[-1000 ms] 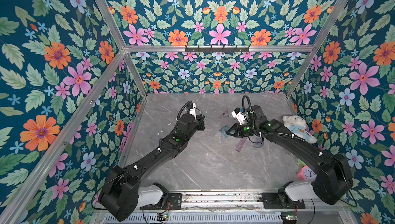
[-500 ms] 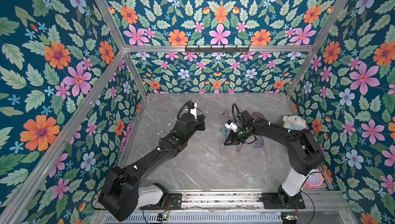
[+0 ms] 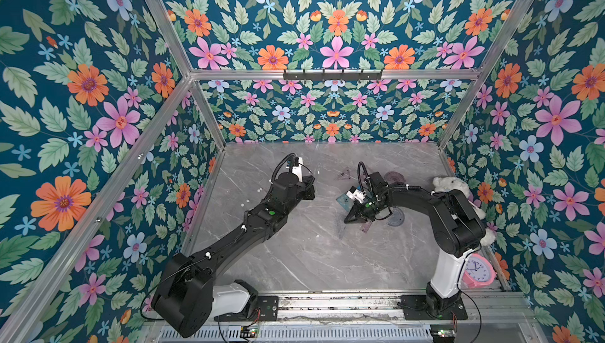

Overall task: Open the ruler set and take out the ruler
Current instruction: Place the ruler at the center of the board.

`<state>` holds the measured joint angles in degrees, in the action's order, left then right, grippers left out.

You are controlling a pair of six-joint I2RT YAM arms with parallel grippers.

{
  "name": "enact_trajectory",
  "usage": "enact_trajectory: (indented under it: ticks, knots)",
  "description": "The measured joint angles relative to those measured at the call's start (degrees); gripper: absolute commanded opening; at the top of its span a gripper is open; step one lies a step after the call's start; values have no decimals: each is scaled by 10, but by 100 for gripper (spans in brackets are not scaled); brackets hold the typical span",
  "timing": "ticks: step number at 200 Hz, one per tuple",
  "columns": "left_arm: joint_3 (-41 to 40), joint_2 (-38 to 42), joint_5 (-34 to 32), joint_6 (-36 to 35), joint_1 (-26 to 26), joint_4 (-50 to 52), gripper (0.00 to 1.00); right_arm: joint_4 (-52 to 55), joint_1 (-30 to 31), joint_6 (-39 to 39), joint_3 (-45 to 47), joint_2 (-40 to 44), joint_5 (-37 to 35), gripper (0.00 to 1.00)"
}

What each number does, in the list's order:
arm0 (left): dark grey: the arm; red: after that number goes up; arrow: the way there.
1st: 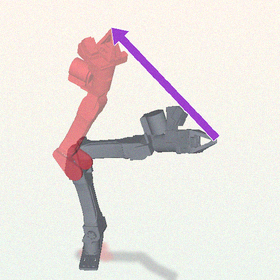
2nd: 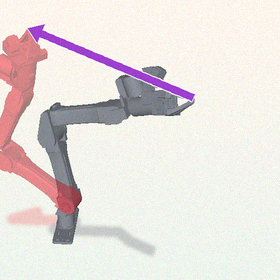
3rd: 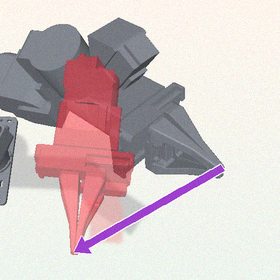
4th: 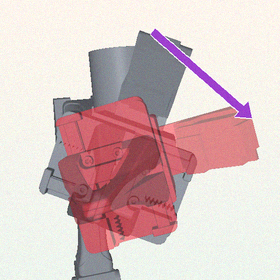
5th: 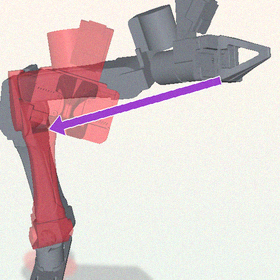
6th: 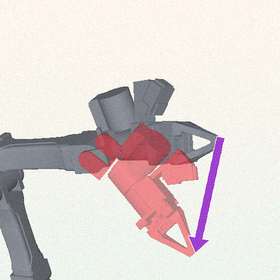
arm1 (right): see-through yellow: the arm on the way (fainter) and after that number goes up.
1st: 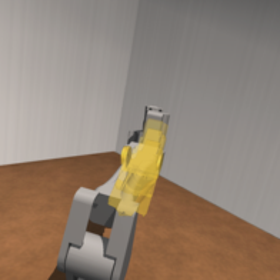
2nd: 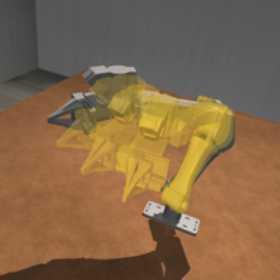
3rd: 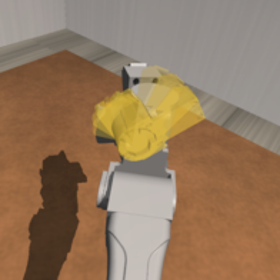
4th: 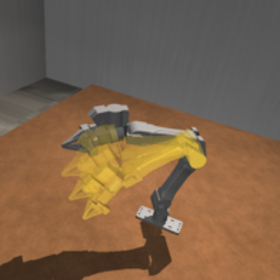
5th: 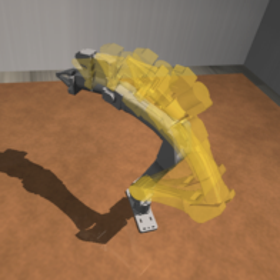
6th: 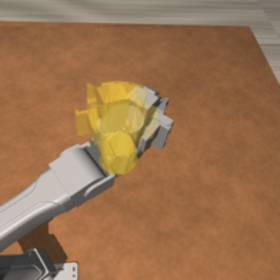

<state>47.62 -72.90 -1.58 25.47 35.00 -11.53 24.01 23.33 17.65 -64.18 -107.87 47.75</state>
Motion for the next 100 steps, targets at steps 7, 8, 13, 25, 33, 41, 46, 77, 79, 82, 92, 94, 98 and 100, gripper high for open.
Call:
enact_trajectory:
  ticks: [7, 8, 13, 25, 33, 41, 46, 77, 79, 82, 92, 94, 98, 100]
  knots:
    - [0, 0, 0, 0, 0, 0, 0, -6, -2, 2, 3, 0, 0, 4]
    - [0, -1, 0, 0, 0, 0, 0, -7, -3, 3, 3, 0, 0, 4]
    - [1, -1, 0, 0, 0, 0, 0, -11, -4, 3, 5, 0, 0, 5]
    - [1, -3, 0, 0, 0, 0, 0, -19, -8, 9, 9, 1, 0, 7]
    - [1, -3, 1, 0, 0, 0, 0, -23, -11, 13, 11, 2, 0, 8]
    - [1, -3, 2, 0, 0, 0, 0, -28, -14, 15, 12, 2, -1, 9]
    - [1, -3, 2, 0, 0, 0, 0, -29, -14, 15, 13, 2, -1, 9]
    - [1, -3, 2, 0, 0, 0, 0, -33, -15, 16, 17, 0, -2, 10]
    - [1, -3, 2, 0, 0, 0, 0, -33, -15, 16, 17, 0, -2, 10]
    - [1, -3, 2, 0, 0, 0, 0, -33, -15, 17, 17, 0, -2, 11]
    - [1, -3, 2, 0, 0, 0, 0, -36, -16, 17, 18, -2, -3, 11]
    - [1, -3, 2, 0, 0, 0, 0, -37, -16, 17, 18, -2, -3, 12]
    - [1, -3, 2, 0, 0, 0, 0, -37, -16, 17, 18, -2, -4, 12]
    - [1, -3, 2, 0, 0, 0, 0, -38, -16, 17, 18, -3, -4, 12]
